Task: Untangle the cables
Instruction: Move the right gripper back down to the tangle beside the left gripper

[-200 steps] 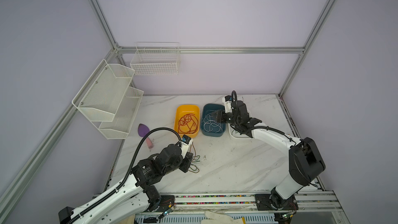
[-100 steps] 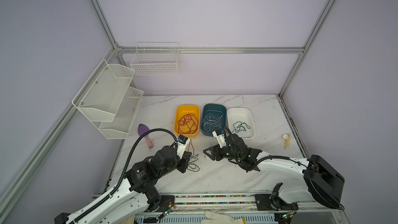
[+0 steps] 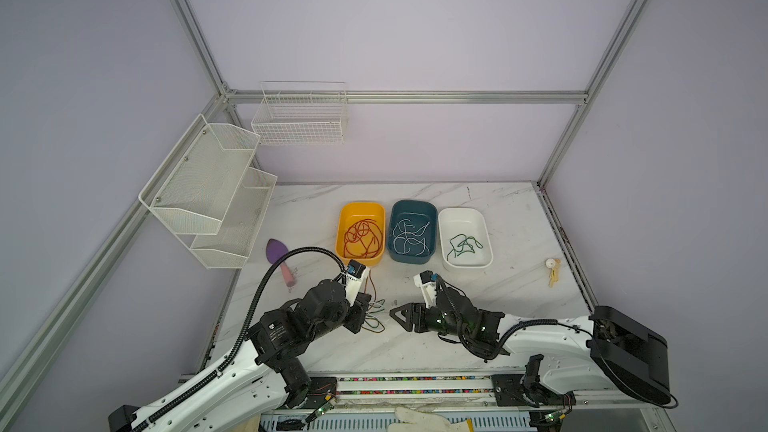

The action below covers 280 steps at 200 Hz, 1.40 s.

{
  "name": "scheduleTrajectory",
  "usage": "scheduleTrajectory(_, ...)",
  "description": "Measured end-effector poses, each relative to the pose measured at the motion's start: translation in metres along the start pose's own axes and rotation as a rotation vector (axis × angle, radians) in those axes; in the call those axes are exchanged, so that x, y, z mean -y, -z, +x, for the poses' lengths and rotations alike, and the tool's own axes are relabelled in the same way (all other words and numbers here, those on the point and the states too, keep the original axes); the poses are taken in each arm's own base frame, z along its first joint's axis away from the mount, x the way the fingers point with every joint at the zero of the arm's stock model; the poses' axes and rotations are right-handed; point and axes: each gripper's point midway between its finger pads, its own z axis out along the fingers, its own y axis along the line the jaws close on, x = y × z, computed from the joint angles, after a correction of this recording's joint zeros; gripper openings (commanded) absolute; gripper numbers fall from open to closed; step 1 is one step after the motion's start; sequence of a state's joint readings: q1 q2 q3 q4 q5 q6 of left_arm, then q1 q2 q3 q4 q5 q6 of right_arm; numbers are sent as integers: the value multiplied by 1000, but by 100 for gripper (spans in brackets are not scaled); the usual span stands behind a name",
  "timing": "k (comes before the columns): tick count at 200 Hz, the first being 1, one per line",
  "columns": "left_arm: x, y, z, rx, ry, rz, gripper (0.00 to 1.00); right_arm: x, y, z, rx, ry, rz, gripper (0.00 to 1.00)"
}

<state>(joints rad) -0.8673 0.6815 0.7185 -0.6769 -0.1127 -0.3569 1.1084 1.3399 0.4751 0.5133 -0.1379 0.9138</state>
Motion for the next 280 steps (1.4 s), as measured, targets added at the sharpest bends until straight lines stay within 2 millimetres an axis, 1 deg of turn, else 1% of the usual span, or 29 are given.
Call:
scheduleTrajectory(18,0,0,0,-1,0,0,0,-4,-4,3,-3,-17,-12,61)
scheduleTrajectory(31,0,-1,0,-3,0,-1,0,-3,-9,6,-7,-33,-14,61)
scheduleTrajectory(71,0,-1,1,-5,-1,-2,0,12,-22,19,-38,-66,24,60)
scheduleTrajectory(95,0,-1,1,-4,-1,-1,0,12,-26,20,-39,-73,26,52)
scheduleTrajectory(132,0,-1,1,-4,-1,-1,0,5,-28,13,-17,-72,15,35)
scheduleTrajectory(156,0,-1,1,-5,-1,-1,0,3,-28,11,-13,-68,12,26)
scheduleTrajectory(177,0,-1,1,-5,-1,-2,0,1,-29,10,-10,-66,9,20)
scheduleTrajectory(198,0,-1,1,-5,-1,-1,0,-1,-29,9,-7,-61,5,17)
scheduleTrajectory(229,0,-1,1,-4,-1,-1,0,0,-29,8,-4,-56,8,14)
scheduleTrajectory(251,0,-1,1,-4,-1,-1,0,0,-29,8,-2,-56,10,15)
scheduleTrajectory(258,0,-1,1,-4,-1,-1,0,0,-29,8,-2,-57,10,18)
scheduleTrajectory(280,0,-1,1,-4,-1,-1,0,2,-26,8,-1,-55,27,33)
